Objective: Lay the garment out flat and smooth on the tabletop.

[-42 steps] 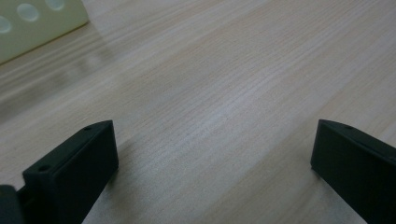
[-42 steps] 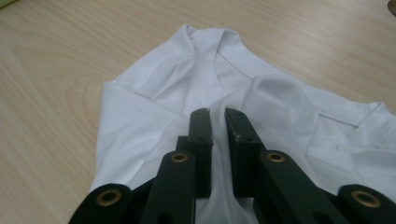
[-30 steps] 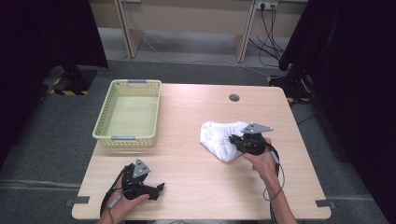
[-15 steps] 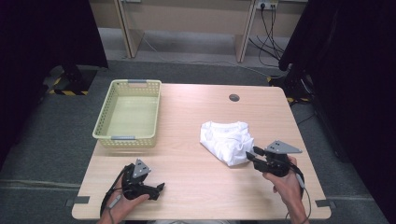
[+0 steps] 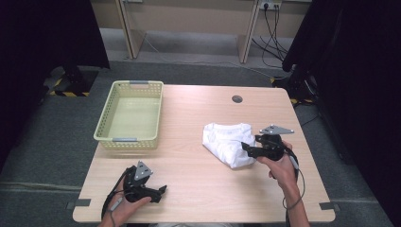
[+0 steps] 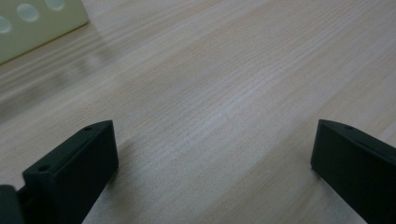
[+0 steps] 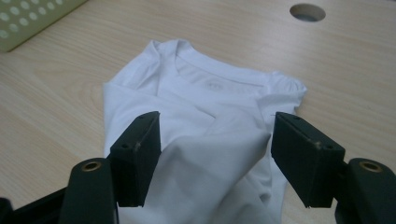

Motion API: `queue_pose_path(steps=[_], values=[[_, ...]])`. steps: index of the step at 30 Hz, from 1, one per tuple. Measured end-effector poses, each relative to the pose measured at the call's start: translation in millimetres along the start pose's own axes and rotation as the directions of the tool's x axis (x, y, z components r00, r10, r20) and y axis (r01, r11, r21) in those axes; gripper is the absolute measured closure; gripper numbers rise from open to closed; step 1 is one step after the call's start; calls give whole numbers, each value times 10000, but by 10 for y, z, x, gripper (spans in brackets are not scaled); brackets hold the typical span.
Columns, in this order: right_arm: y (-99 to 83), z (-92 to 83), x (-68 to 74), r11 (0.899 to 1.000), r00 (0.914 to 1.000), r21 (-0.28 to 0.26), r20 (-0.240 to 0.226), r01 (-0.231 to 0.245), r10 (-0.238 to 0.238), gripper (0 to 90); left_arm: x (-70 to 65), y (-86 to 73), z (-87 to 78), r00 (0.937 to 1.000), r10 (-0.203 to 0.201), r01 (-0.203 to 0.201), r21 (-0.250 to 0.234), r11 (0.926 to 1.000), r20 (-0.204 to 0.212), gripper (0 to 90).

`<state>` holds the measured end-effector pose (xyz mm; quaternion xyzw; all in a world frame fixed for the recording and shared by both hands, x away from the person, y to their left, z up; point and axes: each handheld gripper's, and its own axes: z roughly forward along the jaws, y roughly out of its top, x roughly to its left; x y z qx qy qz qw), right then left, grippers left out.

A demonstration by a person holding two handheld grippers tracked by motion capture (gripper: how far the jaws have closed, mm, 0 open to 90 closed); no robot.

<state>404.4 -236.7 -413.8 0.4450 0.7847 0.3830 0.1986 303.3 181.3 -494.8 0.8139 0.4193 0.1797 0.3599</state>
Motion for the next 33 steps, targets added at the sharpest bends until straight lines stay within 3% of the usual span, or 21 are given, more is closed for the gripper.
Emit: queue_pose_path(steps=[2,6,11,16,21,23,27,30,33], values=[[-39,47,-25,9999,9999,167,-128,-11,13,442,0,0,0,10000,1,-1,2,10000,0,0],[-102,-4,-43,9987,9974,107,-527,489,-483,704,0,0,0,10000,0,0,3,10000,0,0],[-239,-195,-39,9957,9948,-86,-428,926,-929,774,0,0,0,10000,1,-1,3,10000,0,0],[-538,-422,-34,9961,9956,-45,-312,885,-886,750,0,1,-1,10000,2,-2,18,10000,1,0],[-832,-615,16,9963,9971,422,-119,753,-749,585,0,0,0,10000,0,0,2,10000,-2,0],[-815,-703,1,9991,9992,132,67,395,-396,518,0,1,-1,10000,4,-4,20,10000,-1,0],[-627,-804,-42,9981,9989,-575,423,217,-193,431,0,0,0,10000,0,0,3,10000,-2,0],[-485,-689,-52,9985,9996,-524,223,154,-143,417,0,0,0,10000,-1,1,0,10000,-1,0],[-416,-439,-91,9999,9997,63,-228,-117,118,400,0,0,0,10000,-1,1,-1,10000,-2,0]])
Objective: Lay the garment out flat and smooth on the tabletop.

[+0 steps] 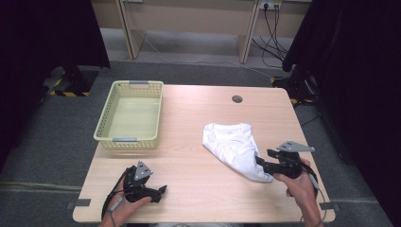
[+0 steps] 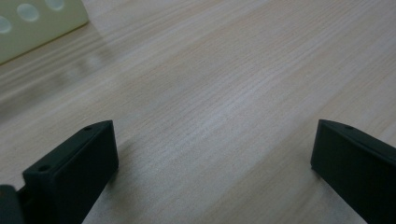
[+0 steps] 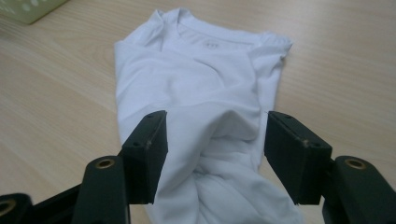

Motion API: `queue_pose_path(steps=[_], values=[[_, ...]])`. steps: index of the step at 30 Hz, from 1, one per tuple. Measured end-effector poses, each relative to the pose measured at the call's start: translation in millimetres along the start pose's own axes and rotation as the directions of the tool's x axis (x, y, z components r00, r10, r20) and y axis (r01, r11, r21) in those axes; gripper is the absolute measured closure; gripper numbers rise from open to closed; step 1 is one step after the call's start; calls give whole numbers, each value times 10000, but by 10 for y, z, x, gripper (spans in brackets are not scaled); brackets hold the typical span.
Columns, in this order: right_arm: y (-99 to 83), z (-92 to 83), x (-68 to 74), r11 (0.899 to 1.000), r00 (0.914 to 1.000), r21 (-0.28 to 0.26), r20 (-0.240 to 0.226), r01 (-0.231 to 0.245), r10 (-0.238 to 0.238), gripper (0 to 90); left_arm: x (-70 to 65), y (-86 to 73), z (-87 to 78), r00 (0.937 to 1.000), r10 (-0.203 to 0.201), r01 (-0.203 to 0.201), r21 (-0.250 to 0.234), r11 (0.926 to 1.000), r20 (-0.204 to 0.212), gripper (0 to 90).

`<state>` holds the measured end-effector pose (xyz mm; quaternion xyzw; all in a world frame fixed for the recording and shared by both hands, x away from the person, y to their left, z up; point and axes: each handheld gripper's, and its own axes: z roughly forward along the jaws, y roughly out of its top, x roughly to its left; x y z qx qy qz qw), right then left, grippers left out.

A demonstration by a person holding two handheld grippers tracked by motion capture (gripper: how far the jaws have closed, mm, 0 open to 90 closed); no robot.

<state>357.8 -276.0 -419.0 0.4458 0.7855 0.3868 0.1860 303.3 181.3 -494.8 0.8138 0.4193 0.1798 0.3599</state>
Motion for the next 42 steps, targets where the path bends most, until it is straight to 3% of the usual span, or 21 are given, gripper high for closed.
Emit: queue_pose_path(steps=[4,6,10,14,17,20,22,25,27,29,31,33,37,42], values=[[18,349,-64,9964,9991,753,-113,-393,402,364,0,0,0,10000,2,-2,5,10000,-1,0],[-13,472,-69,9941,9970,914,-455,-588,631,413,0,0,-1,10000,2,-2,5,10000,0,0],[-136,509,32,9915,9995,1299,-322,27,15,441,0,0,0,10000,0,0,0,10000,2,0],[-229,421,56,9917,9995,1286,-295,-68,107,398,0,1,-1,10000,3,-3,18,10000,2,0],[-138,329,7,9971,9992,675,-117,-365,373,377,0,0,0,10000,1,-1,0,10000,2,0],[-2,328,-44,9987,9992,468,351,-202,186,379,0,1,-1,10000,4,-4,17,10000,4,0],[58,410,-83,9980,9981,574,578,-259,226,382,0,1,-1,10000,3,-3,15,10000,3,0],[70,589,-129,9946,9984,920,327,-482,453,414,0,0,0,10000,3,-3,5,10000,0,0],[63,712,-115,9908,9995,1334,275,-220,185,444,0,0,0,10000,2,-2,5,10000,0,0],[51,782,-128,9885,9996,1514,277,24,-67,536,0,0,0,10000,2,-2,4,10000,1,0],[57,780,-158,9909,9996,1318,18,270,-274,734,0,1,-1,10000,3,-3,16,10000,4,0],[64,745,-135,9932,9985,1035,-173,533,-518,807,0,1,-1,10000,3,-3,15,10000,4,0],[131,663,-18,9904,9923,637,-186,1231,-1221,861,0,1,-1,10000,5,-5,21,10000,2,0],[206,586,202,9831,9806,141,-749,1828,-1812,869,0,0,0,10000,3,-3,5,10000,2,0]])
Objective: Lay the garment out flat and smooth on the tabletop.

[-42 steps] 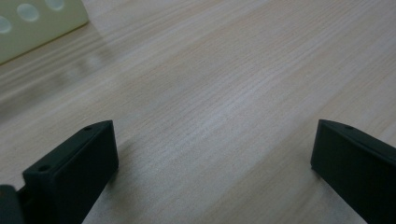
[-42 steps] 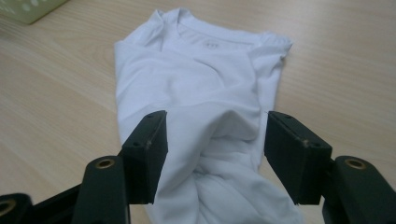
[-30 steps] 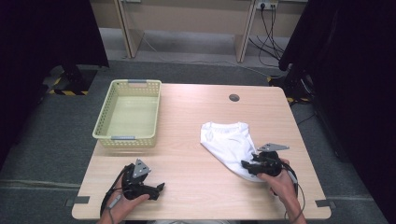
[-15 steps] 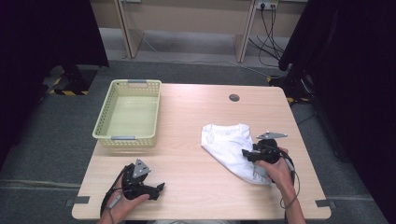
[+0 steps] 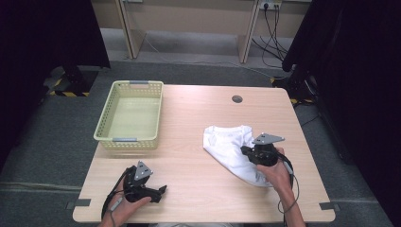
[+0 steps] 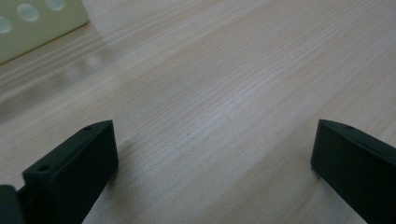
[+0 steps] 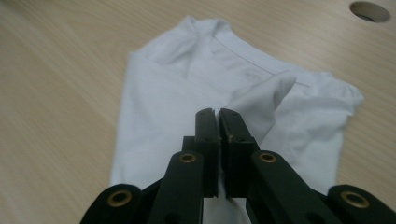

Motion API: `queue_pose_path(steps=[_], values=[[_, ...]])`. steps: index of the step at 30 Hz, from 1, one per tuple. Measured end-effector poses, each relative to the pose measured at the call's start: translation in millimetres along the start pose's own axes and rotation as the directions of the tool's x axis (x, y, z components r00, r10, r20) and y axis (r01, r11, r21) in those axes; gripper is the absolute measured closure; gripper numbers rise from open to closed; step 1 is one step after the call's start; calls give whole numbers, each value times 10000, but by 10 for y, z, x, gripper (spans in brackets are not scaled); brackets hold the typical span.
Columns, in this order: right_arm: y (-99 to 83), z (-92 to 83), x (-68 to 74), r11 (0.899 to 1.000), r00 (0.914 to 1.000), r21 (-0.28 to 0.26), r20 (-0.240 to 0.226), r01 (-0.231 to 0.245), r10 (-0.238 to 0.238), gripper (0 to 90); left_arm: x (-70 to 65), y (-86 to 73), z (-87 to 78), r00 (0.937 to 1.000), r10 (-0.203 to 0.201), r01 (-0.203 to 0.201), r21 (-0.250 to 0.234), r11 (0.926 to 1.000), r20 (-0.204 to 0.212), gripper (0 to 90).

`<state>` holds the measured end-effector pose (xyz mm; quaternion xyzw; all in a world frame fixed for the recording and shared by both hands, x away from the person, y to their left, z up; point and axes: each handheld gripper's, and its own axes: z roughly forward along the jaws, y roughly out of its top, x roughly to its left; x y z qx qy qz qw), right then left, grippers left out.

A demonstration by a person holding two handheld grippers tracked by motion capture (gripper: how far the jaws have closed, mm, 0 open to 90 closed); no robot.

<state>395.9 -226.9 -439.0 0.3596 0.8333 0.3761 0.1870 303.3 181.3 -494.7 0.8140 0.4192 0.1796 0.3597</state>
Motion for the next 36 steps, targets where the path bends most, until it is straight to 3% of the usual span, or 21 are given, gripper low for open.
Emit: queue_pose_path(steps=[6,11,19,21,23,26,29,33,36], values=[[93,53,377,9969,9927,-98,-906,786,-792,869,0,0,-1,10000,1,-1,13,10000,2,0],[113,103,686,9898,9786,-76,-1487,1423,-1419,868,0,0,0,10000,-2,2,-2,10000,1,0],[125,62,939,9833,9613,-185,-2077,1813,-1812,831,0,0,0,10000,0,0,-1,10000,3,0],[159,-3,941,9868,9632,-401,-2143,1571,-1621,747,0,0,0,10000,0,0,0,10000,2,0],[205,-74,885,9916,9737,-583,-1910,1152,-1243,671,0,0,-1,10000,5,-5,17,10000,4,0],[229,-145,712,9968,9882,-652,-1424,468,-557,570,0,1,-1,10000,14,-14,16,10000,11,0],[205,-120,520,9992,9968,-402,-795,-49,16,507,0,1,-1,10000,15,-15,17,10000,12,0],[115,39,361,9984,9972,216,-532,-524,535,457,0,1,-1,10000,14,-14,15,10000,12,0],[78,177,358,9968,9957,560,-694,-579,618,440,0,1,-1,10000,16,-16,17,10000,12,0]])
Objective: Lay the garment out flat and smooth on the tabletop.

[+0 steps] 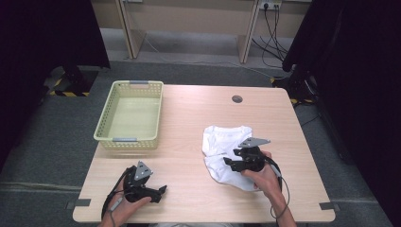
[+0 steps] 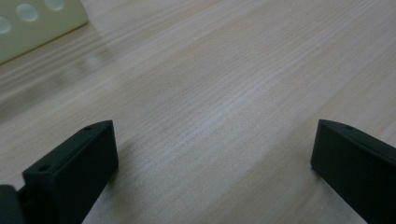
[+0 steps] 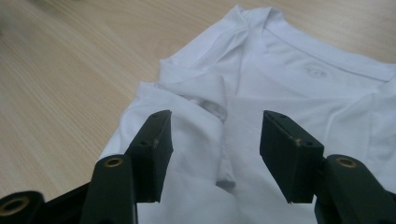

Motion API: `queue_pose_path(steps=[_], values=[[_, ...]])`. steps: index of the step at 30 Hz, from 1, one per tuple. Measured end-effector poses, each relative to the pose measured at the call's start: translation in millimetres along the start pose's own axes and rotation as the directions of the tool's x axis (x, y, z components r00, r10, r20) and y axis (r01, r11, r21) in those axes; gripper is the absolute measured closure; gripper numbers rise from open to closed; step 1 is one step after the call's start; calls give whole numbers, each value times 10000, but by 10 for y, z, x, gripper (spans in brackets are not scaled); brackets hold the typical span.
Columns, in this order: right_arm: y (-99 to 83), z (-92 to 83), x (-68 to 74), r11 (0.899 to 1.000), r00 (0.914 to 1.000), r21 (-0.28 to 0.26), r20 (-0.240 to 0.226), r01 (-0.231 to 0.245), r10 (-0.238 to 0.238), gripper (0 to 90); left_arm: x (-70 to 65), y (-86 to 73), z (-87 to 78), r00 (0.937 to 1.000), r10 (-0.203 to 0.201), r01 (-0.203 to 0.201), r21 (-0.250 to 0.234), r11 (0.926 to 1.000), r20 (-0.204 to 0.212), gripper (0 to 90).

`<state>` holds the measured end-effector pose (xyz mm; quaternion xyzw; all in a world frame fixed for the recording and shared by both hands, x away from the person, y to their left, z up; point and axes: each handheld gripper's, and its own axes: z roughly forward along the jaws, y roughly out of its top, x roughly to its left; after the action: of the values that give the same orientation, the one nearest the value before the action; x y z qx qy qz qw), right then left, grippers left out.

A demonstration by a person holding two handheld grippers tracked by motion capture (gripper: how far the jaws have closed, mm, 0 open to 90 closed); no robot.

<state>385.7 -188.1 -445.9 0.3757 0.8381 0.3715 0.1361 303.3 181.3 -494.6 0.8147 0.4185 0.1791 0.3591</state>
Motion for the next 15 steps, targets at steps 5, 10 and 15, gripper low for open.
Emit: queue_pose_path(steps=[5,10,15], values=[[7,189,65,9992,9964,145,-776,367,-355,678,1,0,1,10000,6,-6,-1,10000,10,0],[51,161,317,9886,9809,-181,-1225,1497,-1508,810,3,1,3,10000,26,-26,-17,10000,23,0],[69,191,594,9772,9627,-187,-1686,2114,-2114,779,3,1,3,10000,28,-28,-14,10000,24,0]])
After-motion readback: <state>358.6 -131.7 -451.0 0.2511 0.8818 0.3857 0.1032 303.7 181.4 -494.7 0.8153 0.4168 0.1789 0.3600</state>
